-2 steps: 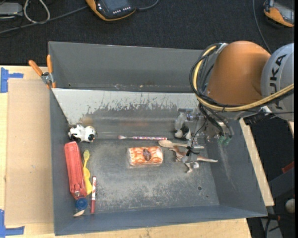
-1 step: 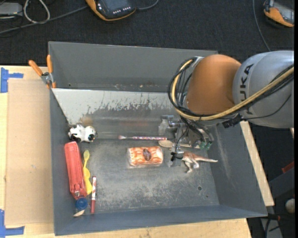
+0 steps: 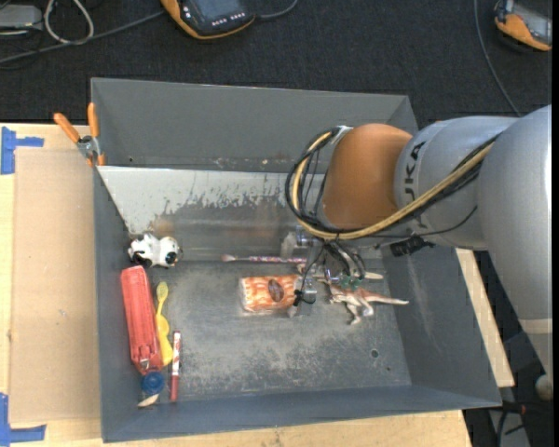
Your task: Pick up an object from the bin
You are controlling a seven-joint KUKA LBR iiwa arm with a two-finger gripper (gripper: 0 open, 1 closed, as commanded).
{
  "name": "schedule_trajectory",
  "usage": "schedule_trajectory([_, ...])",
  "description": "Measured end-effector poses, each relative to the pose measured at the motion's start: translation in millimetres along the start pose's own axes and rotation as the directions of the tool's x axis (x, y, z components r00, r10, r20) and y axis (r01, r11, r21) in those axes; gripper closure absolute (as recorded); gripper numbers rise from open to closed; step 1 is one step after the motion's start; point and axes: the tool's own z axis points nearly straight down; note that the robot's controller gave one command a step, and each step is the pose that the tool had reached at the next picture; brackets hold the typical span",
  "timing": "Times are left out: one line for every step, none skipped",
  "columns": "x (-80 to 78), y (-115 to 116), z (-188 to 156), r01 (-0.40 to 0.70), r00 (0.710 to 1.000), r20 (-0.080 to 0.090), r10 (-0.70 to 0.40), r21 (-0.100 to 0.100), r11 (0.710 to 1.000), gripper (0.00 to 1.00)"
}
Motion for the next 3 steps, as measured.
schedule_trajectory([36.5, 71.1, 8.7, 0.328, 0.945, -0.007, -0.328, -0.004, 0.945, 1.0])
schedule_trajectory([36.4, 71.0, 8.7, 0.328, 0.945, -0.007, -0.328, -0.005, 0.945, 1.0])
schedule_trajectory([22.5, 43.4, -96.5, 0.302, 0.953, 0.001, -0.302, -0.003, 0.953, 0.0])
